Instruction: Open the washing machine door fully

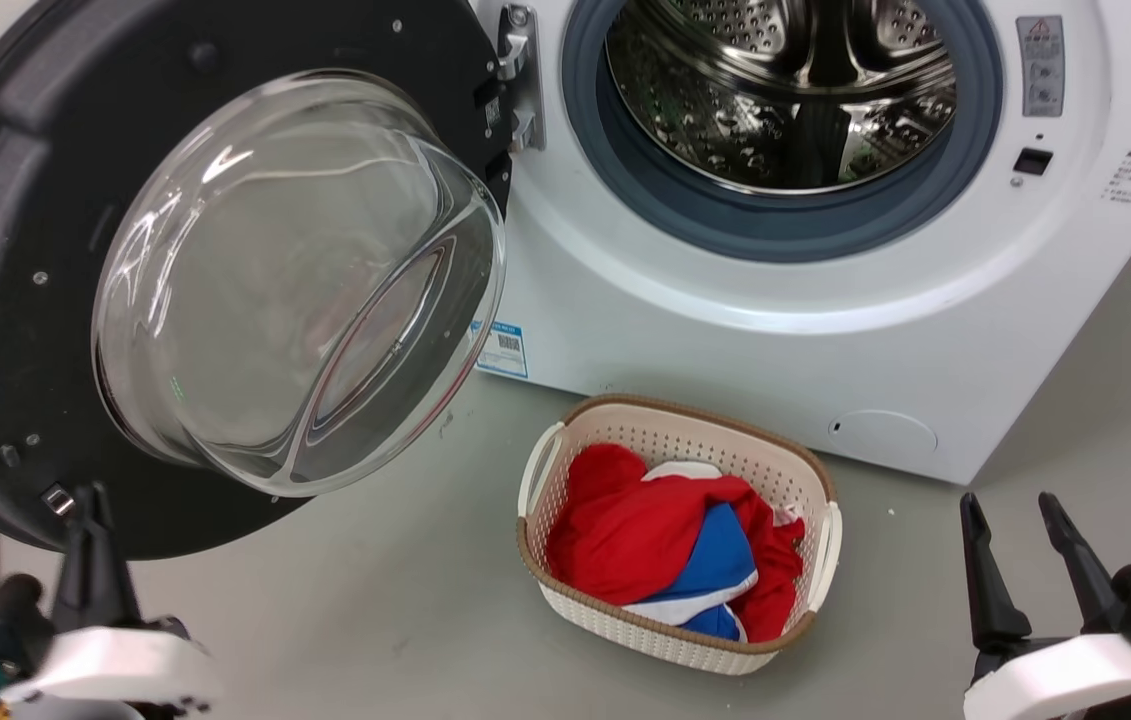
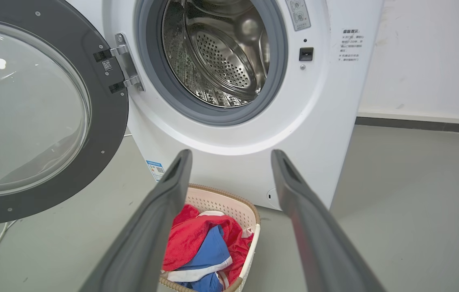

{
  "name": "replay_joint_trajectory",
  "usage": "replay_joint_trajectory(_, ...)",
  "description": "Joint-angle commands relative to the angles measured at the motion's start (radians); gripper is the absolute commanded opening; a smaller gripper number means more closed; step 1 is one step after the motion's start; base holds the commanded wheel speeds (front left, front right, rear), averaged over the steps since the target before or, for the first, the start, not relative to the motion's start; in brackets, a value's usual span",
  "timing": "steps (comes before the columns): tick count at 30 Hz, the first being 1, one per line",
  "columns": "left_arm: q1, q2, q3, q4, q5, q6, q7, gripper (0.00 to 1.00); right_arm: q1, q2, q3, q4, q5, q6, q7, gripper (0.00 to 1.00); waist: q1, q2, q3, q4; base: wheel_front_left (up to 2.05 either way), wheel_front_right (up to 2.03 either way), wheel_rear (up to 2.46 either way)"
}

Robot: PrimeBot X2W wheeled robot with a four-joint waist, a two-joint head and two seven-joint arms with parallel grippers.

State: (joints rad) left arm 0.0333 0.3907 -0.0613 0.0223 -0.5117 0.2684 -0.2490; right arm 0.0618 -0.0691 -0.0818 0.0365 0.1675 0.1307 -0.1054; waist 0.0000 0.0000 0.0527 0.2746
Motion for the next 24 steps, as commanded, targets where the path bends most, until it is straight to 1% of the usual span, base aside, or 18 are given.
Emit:
replay_joint_trajectory(1, 0.017, -0.005, -0.009, -0.007, 0.013, 0.006, 0.004, 0.00, 0.009, 0.003, -0.001, 0.001, -0.001, 0.000, -0.001, 1.00, 0.0000, 0.0000, -0.014, 0.002, 0.00, 0.00, 0.00)
replay_joint_trajectory(5, 0.063, -0.027, -0.059, -0.053, 0.025, 0.014, 0.026, 0.00, 0.031, 0.009, -0.001, -0.002, 0.001, 0.000, 0.000, 1.00, 0.0000, 0.0000, -0.043, -0.003, 0.00, 0.00, 0.00)
replay_joint_trajectory(10, 0.087, -0.051, -0.122, -0.085, 0.053, 0.020, 0.040, 0.00, 0.045, 0.014, 0.005, -0.014, 0.000, 0.000, 0.006, 1.00, 0.0000, 0.0000, -0.058, -0.024, 0.00, 0.00, 0.00)
replay_joint_trajectory(11, 0.087, -0.050, -0.130, -0.083, 0.056, 0.014, 0.045, 0.15, 0.047, 0.015, 0.006, -0.016, -0.001, 0.000, 0.006, 1.00, 0.0000, 0.0000, -0.060, -0.029, 0.00, 0.00, 0.00)
replay_joint_trajectory(12, 0.084, -0.051, -0.138, -0.081, 0.057, 0.010, 0.048, 0.35, 0.047, 0.015, 0.006, -0.018, -0.002, 0.000, 0.007, 1.00, 0.0000, 0.0000, -0.062, -0.035, 0.00, 0.00, 0.00)
replay_joint_trajectory(13, 0.079, -0.053, -0.150, -0.078, 0.066, 0.008, 0.049, 0.48, 0.049, 0.016, 0.007, -0.020, -0.002, 0.000, 0.006, 1.00, 0.0000, 0.0000, -0.064, -0.041, 0.00, 0.00, 0.00)
replay_joint_trajectory(14, 0.072, -0.055, -0.162, -0.074, 0.071, 0.005, 0.050, 0.68, 0.051, 0.016, 0.006, -0.023, -0.004, 0.000, 0.007, 1.00, 0.0000, 0.0000, -0.066, -0.047, 0.00, 0.00, 0.00)
replay_joint_trajectory(15, 0.066, -0.060, -0.171, -0.072, 0.075, 0.004, 0.050, 1.00, 0.052, 0.016, 0.006, -0.024, -0.003, 0.000, 0.008, 1.00, 0.0000, 0.0000, -0.068, -0.055, 0.00, 0.00, 0.00)
replay_joint_trajectory(24, 0.011, -0.072, -0.238, -0.028, 0.116, -0.012, 0.052, 1.00, 0.058, 0.018, 0.014, -0.043, -0.011, 0.000, 0.017, 1.00, 0.0000, 0.0000, -0.078, -0.148, 0.00, 0.00, 0.00)
